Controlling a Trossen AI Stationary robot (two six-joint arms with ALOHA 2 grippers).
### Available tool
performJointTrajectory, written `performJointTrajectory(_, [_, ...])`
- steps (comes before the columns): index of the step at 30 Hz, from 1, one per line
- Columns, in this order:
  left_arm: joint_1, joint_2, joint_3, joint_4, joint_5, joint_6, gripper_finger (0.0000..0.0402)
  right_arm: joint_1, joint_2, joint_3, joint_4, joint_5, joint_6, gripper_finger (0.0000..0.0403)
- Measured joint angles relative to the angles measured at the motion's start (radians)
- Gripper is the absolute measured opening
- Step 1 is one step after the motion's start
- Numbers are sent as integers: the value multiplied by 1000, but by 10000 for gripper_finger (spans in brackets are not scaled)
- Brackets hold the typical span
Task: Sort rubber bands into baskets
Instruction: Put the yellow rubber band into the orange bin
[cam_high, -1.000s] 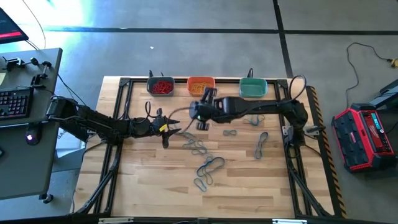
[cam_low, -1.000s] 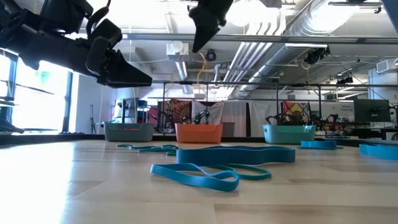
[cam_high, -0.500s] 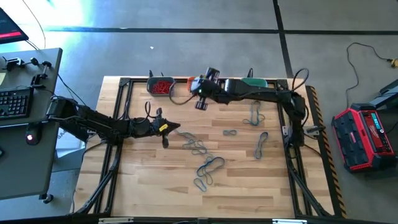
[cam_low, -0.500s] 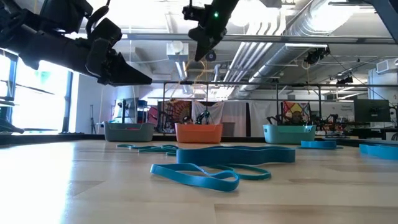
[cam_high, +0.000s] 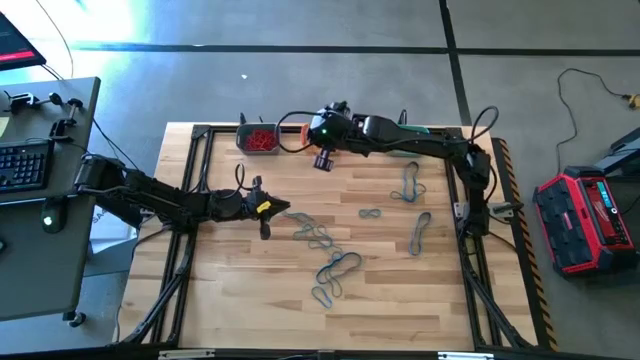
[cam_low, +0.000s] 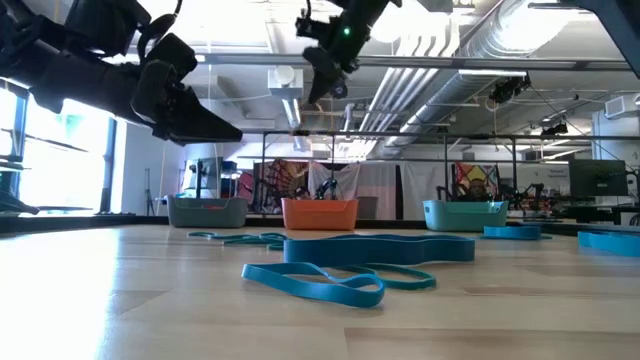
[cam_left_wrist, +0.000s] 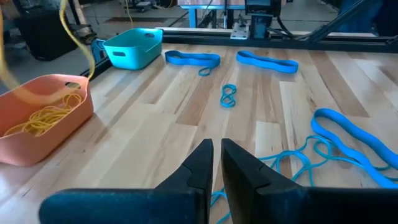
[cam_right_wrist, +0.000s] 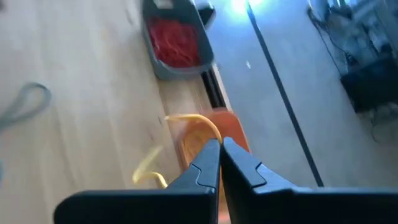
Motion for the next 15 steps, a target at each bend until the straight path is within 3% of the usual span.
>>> performJointTrajectory(9, [0,0,0,0,2,0,26,-121,-3,18,40,-120,14,0])
performJointTrajectory(15, [0,0,0,0,2,0,26,-171,-1,-107,35,-42,-6,0])
